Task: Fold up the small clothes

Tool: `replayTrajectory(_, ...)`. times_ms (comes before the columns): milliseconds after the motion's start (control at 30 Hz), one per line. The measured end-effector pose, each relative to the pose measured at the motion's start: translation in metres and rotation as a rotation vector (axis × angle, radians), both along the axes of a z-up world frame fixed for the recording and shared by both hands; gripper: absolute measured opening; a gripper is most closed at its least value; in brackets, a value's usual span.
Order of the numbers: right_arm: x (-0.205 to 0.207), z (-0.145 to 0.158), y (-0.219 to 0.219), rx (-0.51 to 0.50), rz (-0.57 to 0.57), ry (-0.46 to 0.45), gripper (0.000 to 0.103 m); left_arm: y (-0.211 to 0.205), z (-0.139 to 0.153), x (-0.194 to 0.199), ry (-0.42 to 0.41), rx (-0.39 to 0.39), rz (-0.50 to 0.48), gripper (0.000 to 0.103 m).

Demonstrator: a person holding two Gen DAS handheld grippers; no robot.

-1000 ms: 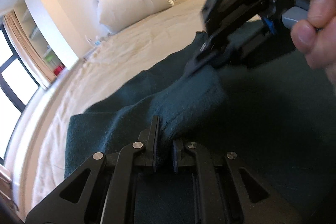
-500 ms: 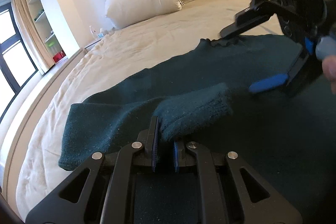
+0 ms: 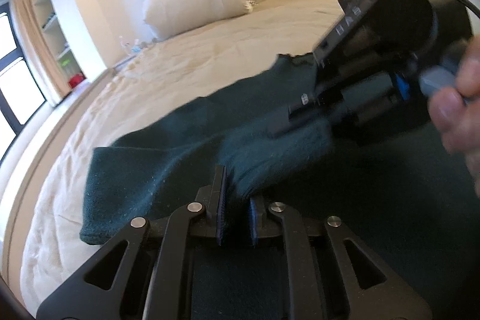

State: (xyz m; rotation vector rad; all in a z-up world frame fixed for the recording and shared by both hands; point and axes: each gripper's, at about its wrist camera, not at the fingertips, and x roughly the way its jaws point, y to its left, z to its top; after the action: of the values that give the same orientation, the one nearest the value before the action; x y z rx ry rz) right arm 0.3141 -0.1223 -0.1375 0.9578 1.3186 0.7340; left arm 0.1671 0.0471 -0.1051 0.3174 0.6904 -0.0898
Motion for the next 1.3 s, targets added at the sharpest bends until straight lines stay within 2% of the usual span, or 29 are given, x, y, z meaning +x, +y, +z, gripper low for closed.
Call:
replayTrajectory(133,0.009,0.028,-0.043,-0.078,-0.09,-0.1,0.009,0.004,0.014,-0.011,-0.001,-0.07,-0.038,0.014)
replayTrajectory(200,0.012,0.037,-0.066,-0.158,-0.124,-0.136,0.009,0.007,0.021,-0.018,-0.006,-0.109,-0.05,0.014)
replayTrajectory(233,0.014,0.039,-0.081,-0.214,-0.141,-0.148,0.009,0.011,0.024,-0.02,-0.005,-0.135,-0.047,0.014)
replayTrajectory(333,0.015,0.035,-0.111,-0.28,-0.187,-0.14,0.009,0.028,0.029,-0.023,0.008,-0.213,-0.013,0.014)
replayTrajectory(467,0.015,0.023,-0.142,-0.306,-0.234,-0.11,0.009,0.065,0.033,-0.023,0.013,-0.311,0.092,0.014)
replayTrajectory(567,0.014,0.016,-0.153,-0.318,-0.259,-0.089,0.009,0.104,0.036,-0.011,0.032,-0.386,0.218,0.014)
replayTrajectory(667,0.012,0.017,-0.166,-0.341,-0.279,-0.092,0.009,0.132,0.045,0.004,0.034,-0.431,0.29,0.014)
replayTrajectory(800,0.014,0.02,-0.17,-0.393,-0.286,-0.099,0.009,0.147,0.058,0.025,0.018,-0.432,0.297,0.014)
replayTrajectory(967,0.01,0.02,-0.18,-0.428,-0.283,-0.105,0.009,0.128,0.065,0.05,0.026,-0.434,0.261,0.014)
replayTrajectory(1100,0.007,0.017,-0.186,-0.438,-0.291,-0.108,0.009,0.102,0.044,0.083,0.13,-0.405,0.205,0.014)
replayTrajectory(1167,0.007,0.017,-0.188,-0.439,-0.296,-0.108,0.009,0.087,0.03,0.093,0.155,-0.35,0.175,0.014)
replayTrajectory(1233,0.004,0.019,-0.19,-0.451,-0.297,-0.118,0.009,0.074,0.008,0.109,0.225,-0.28,0.149,0.014)
replayTrajectory(1300,0.002,0.021,-0.193,-0.454,-0.299,-0.122,0.009,0.07,-0.009,0.116,0.262,-0.246,0.137,0.014)
